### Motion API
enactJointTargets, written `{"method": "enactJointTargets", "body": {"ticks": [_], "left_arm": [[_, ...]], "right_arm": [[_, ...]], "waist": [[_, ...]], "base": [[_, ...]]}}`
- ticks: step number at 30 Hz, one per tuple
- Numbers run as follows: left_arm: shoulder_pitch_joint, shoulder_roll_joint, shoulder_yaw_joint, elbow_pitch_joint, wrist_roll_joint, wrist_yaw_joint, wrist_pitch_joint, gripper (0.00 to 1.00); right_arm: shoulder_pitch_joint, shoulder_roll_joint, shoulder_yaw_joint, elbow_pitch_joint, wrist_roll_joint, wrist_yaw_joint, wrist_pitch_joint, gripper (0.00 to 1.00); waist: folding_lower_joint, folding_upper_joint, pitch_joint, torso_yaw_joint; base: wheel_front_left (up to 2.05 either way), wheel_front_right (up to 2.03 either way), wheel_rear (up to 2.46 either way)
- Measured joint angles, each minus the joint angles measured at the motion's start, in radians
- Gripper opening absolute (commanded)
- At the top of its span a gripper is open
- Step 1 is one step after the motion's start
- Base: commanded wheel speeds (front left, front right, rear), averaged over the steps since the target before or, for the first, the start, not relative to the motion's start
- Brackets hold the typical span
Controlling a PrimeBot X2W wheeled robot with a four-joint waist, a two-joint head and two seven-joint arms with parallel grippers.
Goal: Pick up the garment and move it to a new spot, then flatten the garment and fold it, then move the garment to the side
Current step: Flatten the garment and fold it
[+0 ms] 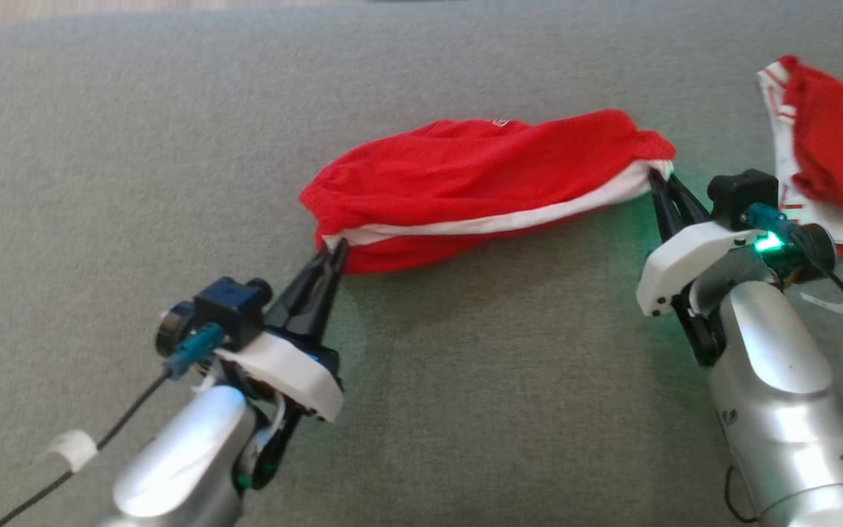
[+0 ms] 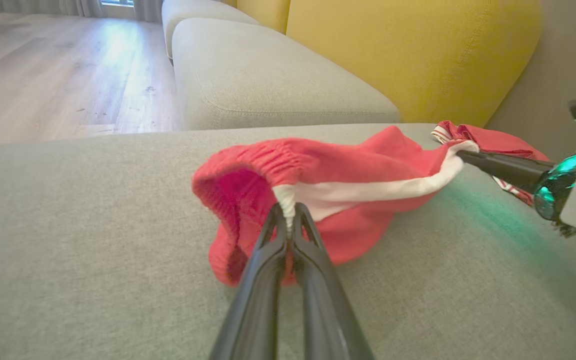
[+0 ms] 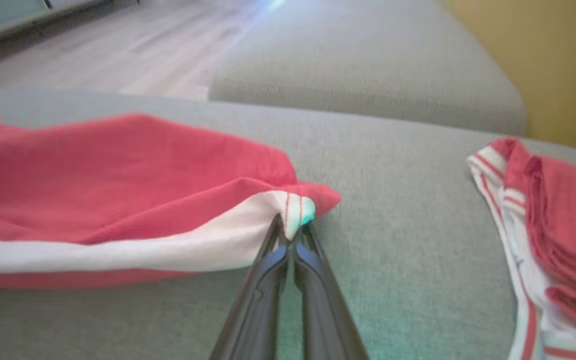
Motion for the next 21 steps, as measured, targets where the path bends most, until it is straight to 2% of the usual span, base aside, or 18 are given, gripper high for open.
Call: {"method": "enactJointTargets", "body": {"ticks": [6, 10, 14, 21], "left_arm": [[0.0, 0.066, 0.034, -0.043, 0.0, 0.015, 0.001, 0.0], [-0.026, 0.131, 0.053, -0.089, 0.019, 0.014, 0.037, 0.0], [-0.119, 0.188, 0.094, -0.141, 0.035, 0.007, 0.063, 0.0], [-0.251, 0.217, 0.151, -0.221, 0.053, 0.024, 0.068, 0.0]], "right_arm": [[0.052, -0.023, 0.113, -0.166, 0.109, 0.0, -0.019, 0.0], [0.052, -0.094, 0.174, -0.338, 0.179, 0.0, 0.02, 0.0], [0.019, -0.165, 0.222, -0.517, 0.264, 0.0, 0.084, 0.0], [-0.068, -0.254, 0.231, -0.681, 0.313, 0.0, 0.152, 0.0]], "waist": [[0.0, 0.0, -0.047, -0.046], [-0.0001, 0.0, -0.084, -0.074], [0.0, 0.0, -0.118, -0.101], [0.0, 0.0, -0.174, -0.129]], "base": [[0.0, 0.0, 0.0], [0.0, 0.0, 0.0], [0.0, 0.0, 0.0], [0.0, 0.0, 0.0]]}}
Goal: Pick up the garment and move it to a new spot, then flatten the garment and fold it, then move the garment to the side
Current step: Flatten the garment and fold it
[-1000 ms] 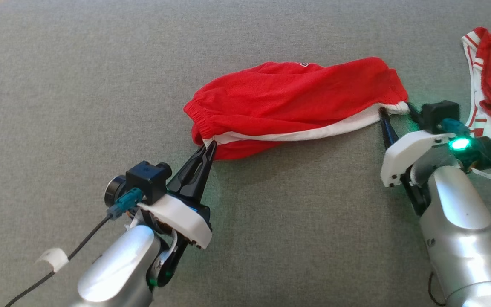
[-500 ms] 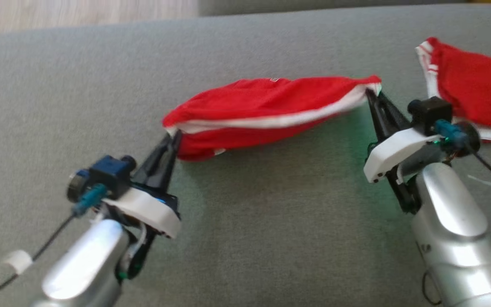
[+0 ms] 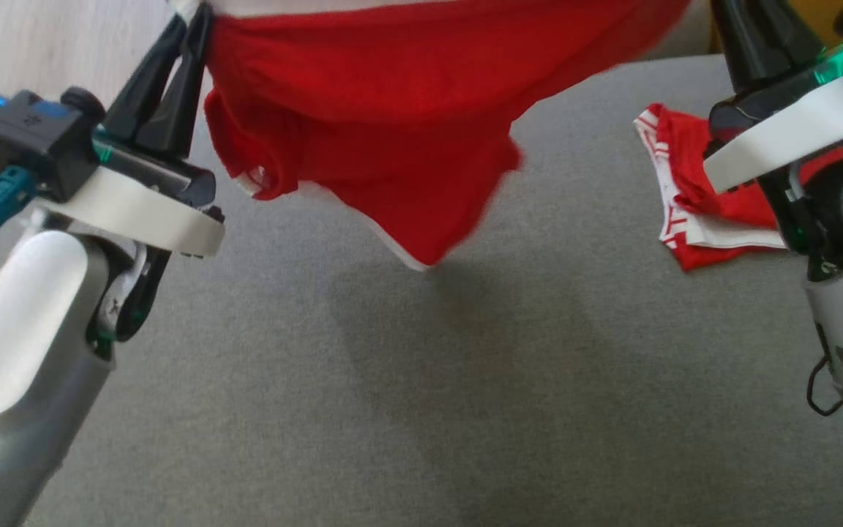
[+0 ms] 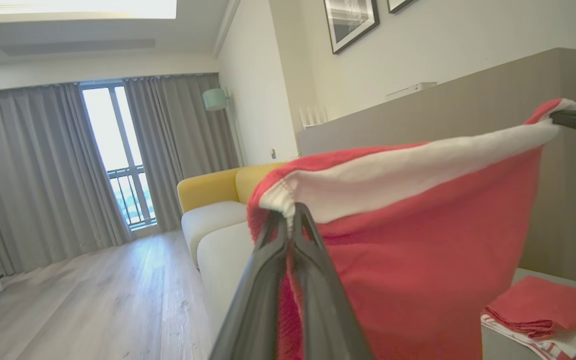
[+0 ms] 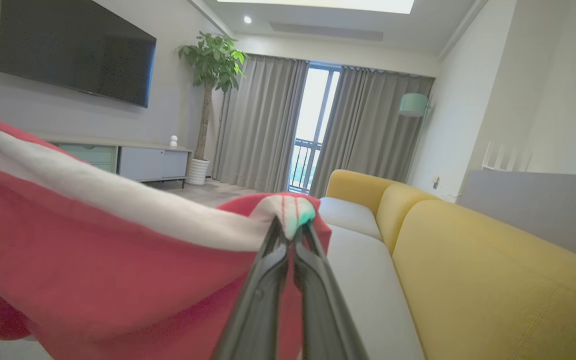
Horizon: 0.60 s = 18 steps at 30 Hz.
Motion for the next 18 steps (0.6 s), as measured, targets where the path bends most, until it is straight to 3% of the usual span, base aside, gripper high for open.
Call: {"method": "enactJointTargets", "body": {"ticks": [6, 11, 16, 18], "left_arm": [[0.003, 0.033, 0.006, -0.105, 0.007, 0.028, 0.033, 0.0], [0.093, 0.085, 0.023, -0.236, -0.007, 0.064, 0.076, 0.0], [0.107, 0.123, 0.031, -0.272, -0.021, 0.061, 0.114, 0.0], [0.072, 0.117, 0.032, -0.242, -0.041, 0.034, 0.118, 0.0]], "right_arm": [[0.017, 0.005, -0.03, -0.159, 0.007, 0.0, 0.092, 0.0], [0.139, 0.033, -0.092, -0.303, -0.006, 0.0, 0.186, 0.0], [0.162, 0.047, -0.12, -0.37, -0.037, 0.0, 0.25, 0.0], [0.126, 0.056, -0.117, -0.347, -0.034, 0.0, 0.257, 0.0]], "waist": [[-0.0001, 0.0, -0.038, -0.021], [-0.0001, 0.0, -0.027, -0.026], [0.0, 0.0, 0.024, -0.02], [0.0, 0.0, 0.053, -0.017]], "base": [[0.0, 0.0, 0.0], [0.0, 0.0, 0.0], [0.0, 0.0, 0.0], [0.0, 0.0, 0.0]]}}
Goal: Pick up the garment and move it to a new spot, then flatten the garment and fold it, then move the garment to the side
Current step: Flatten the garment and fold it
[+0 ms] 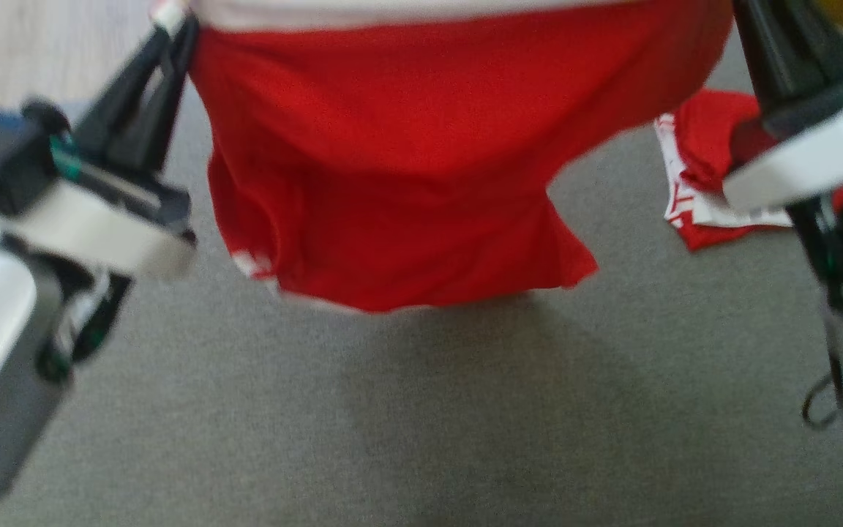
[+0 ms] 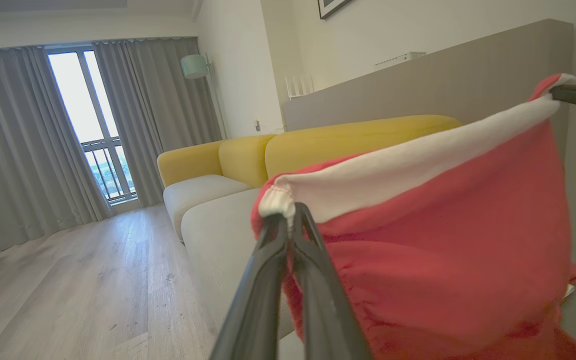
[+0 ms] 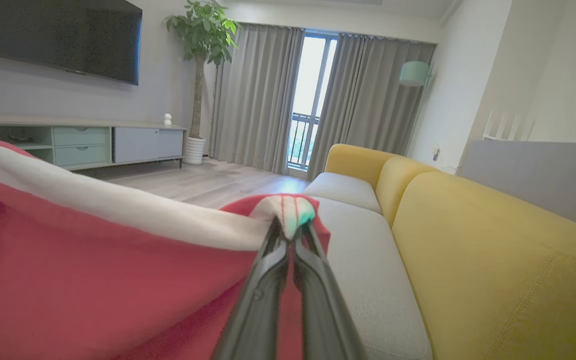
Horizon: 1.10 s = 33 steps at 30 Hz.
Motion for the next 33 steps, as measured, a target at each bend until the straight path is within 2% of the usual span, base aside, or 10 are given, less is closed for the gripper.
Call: {"method": "enactJointTargets", "body": {"ticks": [4, 9, 10, 16, 23, 24, 25, 26, 28, 33], "left_arm": [[-0.145, -0.024, -0.005, 0.148, 0.0, -0.076, -0.005, 0.0], [-0.416, -0.111, -0.014, 0.426, 0.059, -0.158, -0.094, 0.0], [-0.508, -0.144, -0.014, 0.523, 0.077, -0.174, -0.146, 0.0], [-0.661, -0.214, -0.011, 0.72, 0.114, -0.194, -0.299, 0.0], [-0.627, -0.258, -0.046, 0.829, 0.121, -0.214, -0.349, 0.0], [-0.627, -0.258, -0.046, 0.829, 0.121, -0.214, -0.349, 0.0], [-0.575, -0.269, -0.079, 0.842, 0.124, -0.219, -0.353, 0.0], [-0.575, -0.269, -0.079, 0.842, 0.124, -0.219, -0.353, 0.0], [-0.499, -0.276, -0.107, 0.846, 0.128, -0.219, -0.353, 0.0], [-0.286, -0.269, -0.155, 0.799, 0.126, -0.226, -0.353, 0.0]], "right_arm": [[-0.153, 0.005, 0.026, 0.15, -0.001, 0.0, -0.03, 0.0], [-0.431, 0.002, 0.089, 0.429, -0.048, 0.0, -0.195, 0.0], [-0.529, 0.007, 0.104, 0.537, -0.064, 0.0, -0.269, 0.0], [-0.693, 0.052, 0.074, 0.766, -0.123, 0.0, -0.456, 0.0], [-0.652, 0.074, 0.18, 0.965, -0.108, 0.0, -0.495, 0.0], [-0.652, 0.074, 0.18, 0.965, -0.108, 0.0, -0.495, 0.0], [-0.602, 0.071, 0.239, 1.012, -0.09, 0.0, -0.495, 0.0], [-0.602, 0.071, 0.239, 1.012, -0.09, 0.0, -0.495, 0.0], [-0.542, 0.068, 0.312, 1.05, -0.061, 0.0, -0.494, 0.0], [-0.433, 0.019, 0.489, 1.068, 0.062, 0.0, -0.464, 0.0]], "waist": [[0.0002, 0.0, 0.071, 0.003], [0.0004, 0.0, 0.171, 0.012], [0.0005, -0.0001, 0.205, 0.018], [0.0004, -0.0001, 0.266, 0.046], [0.0, 0.0, 0.273, 0.067], [0.0, 0.0, 0.273, 0.067], [0.0001, -0.0001, 0.268, 0.069], [0.0001, -0.0001, 0.268, 0.069], [0.0002, -0.0001, 0.257, 0.072], [0.0, 0.0, 0.216, 0.082]], "base": [[0.0, 0.0, 0.0], [0.0, 0.0, 0.0], [0.0, 0.0, 0.0], [0.0, 0.0, 0.0], [0.0, 0.0, 0.0], [0.0, 0.0, 0.0], [0.0, 0.0, 0.0], [0.0, 0.0, 0.0], [0.0, 0.0, 0.0], [0.0, 0.0, 0.0]]}}
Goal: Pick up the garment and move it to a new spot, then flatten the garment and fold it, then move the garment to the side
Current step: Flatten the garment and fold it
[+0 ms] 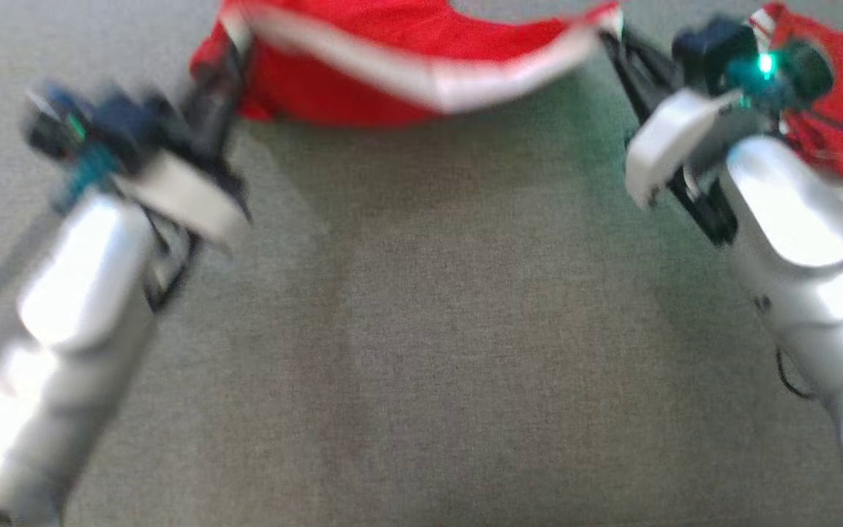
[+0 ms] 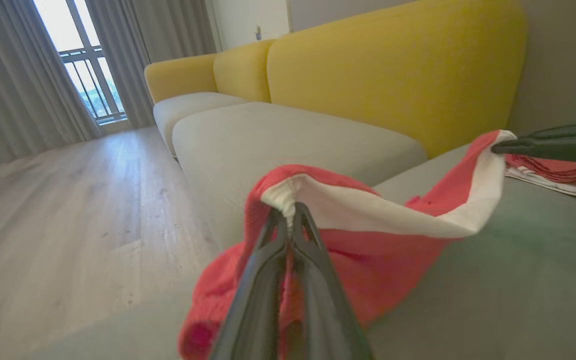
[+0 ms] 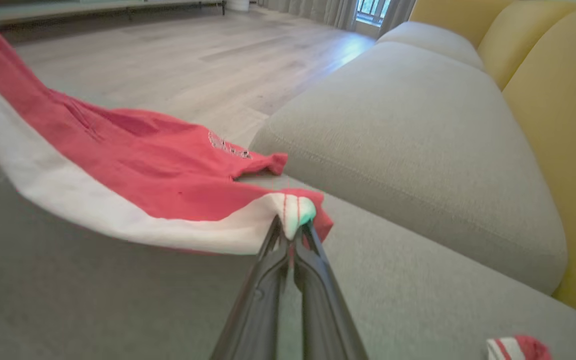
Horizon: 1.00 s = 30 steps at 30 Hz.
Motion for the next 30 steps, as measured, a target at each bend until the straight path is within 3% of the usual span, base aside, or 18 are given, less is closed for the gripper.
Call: {"method": "enactJointTargets", "body": {"ticks": [8, 14, 22, 30], "left_arm": [[0.228, 0.057, -0.076, -0.111, -0.014, 0.0, 0.0, 0.0], [0.339, 0.079, -0.104, -0.184, -0.015, 0.011, 0.001, 0.0], [0.484, 0.121, -0.124, -0.356, -0.039, 0.069, 0.041, 0.0], [0.648, 0.175, -0.16, -0.574, -0.061, 0.137, 0.109, 0.0]], "right_arm": [[0.102, -0.172, 0.208, -0.137, 0.24, 0.0, 0.074, 0.0], [0.155, -0.285, 0.295, -0.268, 0.365, 0.0, 0.13, 0.0], [0.261, -0.423, 0.336, -0.428, 0.479, 0.0, 0.221, 0.0], [0.469, -0.586, 0.307, -0.634, 0.593, 0.0, 0.355, 0.0]], "waist": [[-0.0002, 0.0, -0.102, 0.018], [-0.0003, 0.0, -0.18, 0.019], [-0.0002, 0.0001, -0.267, 0.008], [0.0, 0.0001, -0.328, -0.01]], "base": [[0.0, 0.0, 0.0], [0.0, 0.0, 0.0], [0.0, 0.0, 0.0], [0.0, 0.0, 0.0]]}}
